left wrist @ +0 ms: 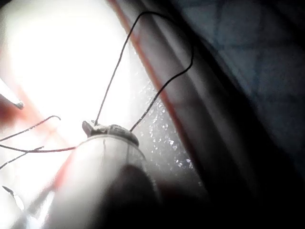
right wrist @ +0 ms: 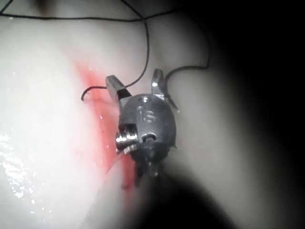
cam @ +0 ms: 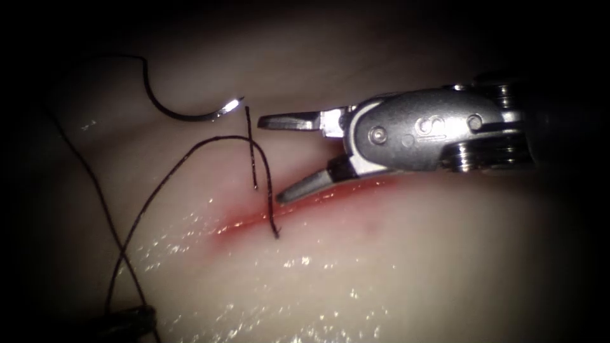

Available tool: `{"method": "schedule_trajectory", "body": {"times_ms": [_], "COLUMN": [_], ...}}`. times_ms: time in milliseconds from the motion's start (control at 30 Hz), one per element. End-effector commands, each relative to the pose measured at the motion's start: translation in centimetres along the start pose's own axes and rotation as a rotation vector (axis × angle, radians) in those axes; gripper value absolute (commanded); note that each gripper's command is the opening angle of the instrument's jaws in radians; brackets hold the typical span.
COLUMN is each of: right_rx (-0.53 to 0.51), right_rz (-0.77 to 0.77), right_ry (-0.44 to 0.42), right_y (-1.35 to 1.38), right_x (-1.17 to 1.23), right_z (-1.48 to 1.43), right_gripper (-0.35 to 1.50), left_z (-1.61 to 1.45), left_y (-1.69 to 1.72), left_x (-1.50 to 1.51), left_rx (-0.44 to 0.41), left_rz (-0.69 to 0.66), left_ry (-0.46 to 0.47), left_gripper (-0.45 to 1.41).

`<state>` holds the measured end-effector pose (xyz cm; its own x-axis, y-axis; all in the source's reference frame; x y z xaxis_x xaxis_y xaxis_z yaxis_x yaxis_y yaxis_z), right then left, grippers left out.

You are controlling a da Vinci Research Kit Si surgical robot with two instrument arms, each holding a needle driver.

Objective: Wound Closure
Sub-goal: Wrap the right gripper twice counter-clockwise with suture.

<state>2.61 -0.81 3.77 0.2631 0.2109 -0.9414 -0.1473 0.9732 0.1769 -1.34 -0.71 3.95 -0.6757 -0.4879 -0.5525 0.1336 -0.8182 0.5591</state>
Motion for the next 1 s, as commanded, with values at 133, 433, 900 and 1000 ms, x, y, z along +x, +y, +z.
{"method": "schedule_trajectory", "body": {"times_ms": [133, 433, 900, 1000], "right_rx": [-0.012, 0.070, 0.150, 0.183], "right_rz": [0.019, 0.031, 0.063, 0.072], "right_ry": [0.033, 0.115, 0.171, 0.204], "right_y": [0.11, 0.34, 0.19, 0.09], "right_x": [-0.04, -0.12, -0.72, -0.71], "right_z": [-0.12, 0.39, 1.16, 1.19], "right_gripper": [1.41, -0.35, -0.35, -0.35], "left_z": [0.07, 0.19, 0.06, 0.06], "left_y": [0.00, -0.16, -0.30, -0.42], "left_x": [0.03, 0.05, 0.01, -0.01], "left_rx": [-0.002, 0.010, 0.041, 0.066], "left_rz": [0.006, 0.050, 0.058, 0.044], "left_ry": [-0.001, -0.015, -0.009, -0.012], "left_gripper": [-0.45, -0.45, -0.45, -0.45]}}
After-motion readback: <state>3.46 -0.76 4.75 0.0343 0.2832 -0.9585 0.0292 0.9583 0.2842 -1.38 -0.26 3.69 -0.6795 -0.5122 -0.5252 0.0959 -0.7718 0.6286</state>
